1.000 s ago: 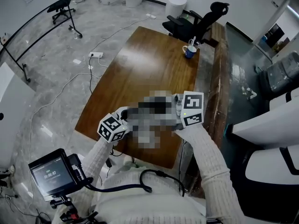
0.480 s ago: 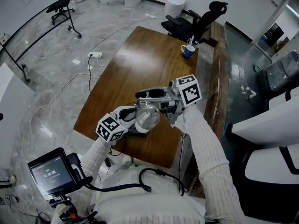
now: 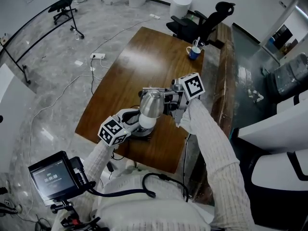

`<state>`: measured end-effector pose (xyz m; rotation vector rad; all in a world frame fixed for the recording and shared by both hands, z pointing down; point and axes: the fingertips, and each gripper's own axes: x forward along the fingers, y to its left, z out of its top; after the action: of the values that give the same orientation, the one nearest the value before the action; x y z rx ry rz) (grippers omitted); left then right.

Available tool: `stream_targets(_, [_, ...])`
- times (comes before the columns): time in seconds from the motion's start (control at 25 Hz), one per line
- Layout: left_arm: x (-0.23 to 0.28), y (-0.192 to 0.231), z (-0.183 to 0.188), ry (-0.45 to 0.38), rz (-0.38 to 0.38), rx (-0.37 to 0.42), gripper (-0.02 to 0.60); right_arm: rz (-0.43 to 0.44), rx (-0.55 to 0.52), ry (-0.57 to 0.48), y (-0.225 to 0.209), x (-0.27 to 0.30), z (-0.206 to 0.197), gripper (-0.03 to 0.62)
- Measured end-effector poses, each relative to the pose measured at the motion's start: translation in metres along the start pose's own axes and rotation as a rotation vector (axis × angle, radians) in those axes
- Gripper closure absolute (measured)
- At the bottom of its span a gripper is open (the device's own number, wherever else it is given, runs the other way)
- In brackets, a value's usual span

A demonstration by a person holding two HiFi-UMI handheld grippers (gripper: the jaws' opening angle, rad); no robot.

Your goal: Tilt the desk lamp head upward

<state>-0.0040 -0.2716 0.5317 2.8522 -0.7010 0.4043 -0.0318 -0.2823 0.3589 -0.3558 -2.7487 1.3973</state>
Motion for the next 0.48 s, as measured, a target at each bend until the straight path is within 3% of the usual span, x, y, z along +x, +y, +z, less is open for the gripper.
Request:
stream_targets(0.24, [-0.0003, 0.001, -0.0024, 0.009, -0.003, 0.008, 0.436, -0.009, 0.039, -0.035, -0.0049, 0.0004, 0.0036, 0.37])
stream_targets(0.48, [0.001, -0.001, -0.0035, 0.017, -0.005, 0.011, 0.434, -0.021, -0.005, -0.026, -0.0007, 0.0003, 0.0006, 0.372])
